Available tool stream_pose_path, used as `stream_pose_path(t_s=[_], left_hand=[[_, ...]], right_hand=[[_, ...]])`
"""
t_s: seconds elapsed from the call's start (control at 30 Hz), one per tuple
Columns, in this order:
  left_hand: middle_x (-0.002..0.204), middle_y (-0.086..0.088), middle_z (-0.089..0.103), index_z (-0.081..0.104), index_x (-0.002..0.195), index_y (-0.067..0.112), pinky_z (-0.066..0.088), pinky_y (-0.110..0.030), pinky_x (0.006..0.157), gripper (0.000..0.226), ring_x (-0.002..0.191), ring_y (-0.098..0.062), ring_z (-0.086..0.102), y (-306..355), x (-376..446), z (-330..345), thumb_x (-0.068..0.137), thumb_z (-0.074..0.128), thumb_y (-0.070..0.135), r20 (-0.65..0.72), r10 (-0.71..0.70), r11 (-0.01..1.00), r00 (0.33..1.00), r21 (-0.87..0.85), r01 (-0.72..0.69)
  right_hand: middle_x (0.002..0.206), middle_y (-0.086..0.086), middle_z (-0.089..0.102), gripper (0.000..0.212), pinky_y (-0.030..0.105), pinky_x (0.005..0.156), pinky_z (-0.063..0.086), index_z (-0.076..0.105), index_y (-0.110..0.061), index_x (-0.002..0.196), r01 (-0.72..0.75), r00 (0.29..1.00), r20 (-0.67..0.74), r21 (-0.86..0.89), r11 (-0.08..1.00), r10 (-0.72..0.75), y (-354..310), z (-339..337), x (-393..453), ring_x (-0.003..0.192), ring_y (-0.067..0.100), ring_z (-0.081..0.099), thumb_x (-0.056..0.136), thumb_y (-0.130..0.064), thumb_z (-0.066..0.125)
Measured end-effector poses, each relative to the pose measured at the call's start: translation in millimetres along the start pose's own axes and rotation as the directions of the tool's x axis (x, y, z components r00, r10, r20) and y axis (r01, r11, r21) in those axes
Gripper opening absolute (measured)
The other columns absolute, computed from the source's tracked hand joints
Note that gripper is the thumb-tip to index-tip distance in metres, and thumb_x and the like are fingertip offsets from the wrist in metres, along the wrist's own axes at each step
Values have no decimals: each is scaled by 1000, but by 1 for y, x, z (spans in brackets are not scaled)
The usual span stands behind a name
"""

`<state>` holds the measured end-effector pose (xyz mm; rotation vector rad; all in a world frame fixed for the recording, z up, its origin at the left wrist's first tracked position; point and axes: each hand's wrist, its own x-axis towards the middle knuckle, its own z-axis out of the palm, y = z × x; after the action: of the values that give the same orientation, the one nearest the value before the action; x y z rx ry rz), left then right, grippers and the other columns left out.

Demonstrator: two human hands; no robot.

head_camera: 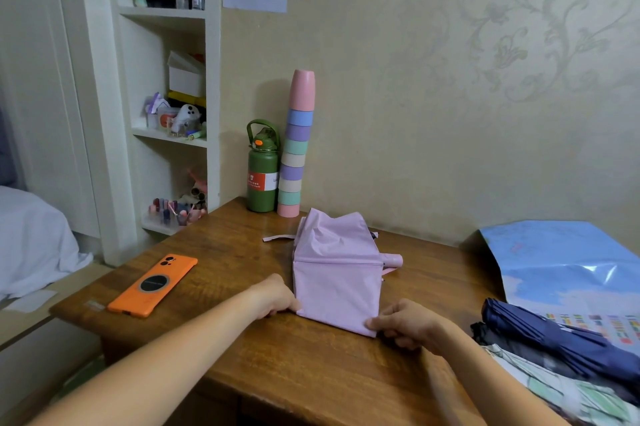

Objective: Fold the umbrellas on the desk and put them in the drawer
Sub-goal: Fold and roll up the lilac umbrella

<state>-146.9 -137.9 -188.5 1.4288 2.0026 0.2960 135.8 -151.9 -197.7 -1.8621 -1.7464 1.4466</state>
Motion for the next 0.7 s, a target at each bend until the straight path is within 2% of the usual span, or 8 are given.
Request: stream_pose_path(t_s=[0.13, 0.27, 0.3, 0.37, 0.43, 0.5, 0.57, 0.7], left_hand=[[103, -4, 57, 52, 125, 12, 45, -23, 62, 45, 89, -15, 60, 4, 1, 3, 91, 77, 27, -54, 32, 999, 998, 31, -30], [126, -6, 57, 55, 121, 12, 46, -21, 65, 32, 103, -17, 62, 13, -1, 10, 96, 68, 27, -195, 121, 992, 973, 54, -112], [128, -6, 55, 54, 122, 13, 45, -23, 68, 31, 106, -18, 61, 15, -1, 12, 97, 65, 27, -272, 209, 978, 939, 81, -195], [128, -4, 50, 52, 123, 16, 46, -26, 81, 25, 113, -20, 55, 18, 1, 18, 100, 56, 25, -372, 446, 895, 814, 196, -401], [138, 0, 45, 50, 134, 20, 44, -32, 101, 33, 129, -20, 47, 18, 5, 26, 101, 48, 26, -330, 639, 769, 695, 311, -559], [157, 1, 35, 40, 153, 24, 32, -35, 117, 48, 147, -20, 32, 19, 11, 35, 106, 42, 31, -221, 721, 686, 657, 362, -631], [170, 1, 17, 26, 162, 30, 16, -36, 126, 53, 157, -19, 12, 17, 17, 44, 109, 35, 37, -128, 747, 638, 652, 411, -650], [172, 3, -15, 3, 163, 43, -6, -40, 128, 61, 157, -16, -19, 5, 38, 57, 108, 27, 54, 12, 712, 599, 702, 512, -616]], right_hand=[[58, -3, 49, 38, 25, 48, 27, 60, -21, 61, -39, 998, -51, -90, 995, 34, -7, -2, 1, 45, 12, 37, 83, -44, 81], [57, -4, 55, 36, 23, 46, 37, 54, -18, 71, -26, 963, -270, -158, 987, -18, -13, 0, 8, 45, 14, 46, 82, -40, 80], [61, -4, 57, 35, 24, 48, 40, 52, -18, 73, 33, 924, -375, -132, 991, -81, -15, 2, 11, 49, 15, 50, 82, -39, 78], [75, -4, 64, 29, 27, 56, 42, 52, -15, 81, 210, 757, -619, -71, 975, -208, -18, 7, 15, 67, 15, 59, 86, -35, 73], [82, -2, 67, 15, 24, 62, 43, 57, -15, 88, 356, 622, -712, -112, 928, -325, -24, 13, 16, 76, 14, 62, 90, -26, 66], [82, -3, 67, 2, 17, 61, 41, 61, -17, 89, 411, 621, -635, -236, 881, -460, -28, 19, 21, 74, 10, 61, 90, -16, 63], [85, -5, 66, 9, 14, 61, 40, 63, -21, 91, 421, 675, -491, -357, 834, -551, -27, 24, 31, 71, 7, 60, 87, -14, 60], [85, -5, 68, 11, 18, 65, 40, 65, -28, 87, 332, 797, -299, -509, 794, -525, -14, 28, 48, 72, 5, 57, 82, -18, 62]])
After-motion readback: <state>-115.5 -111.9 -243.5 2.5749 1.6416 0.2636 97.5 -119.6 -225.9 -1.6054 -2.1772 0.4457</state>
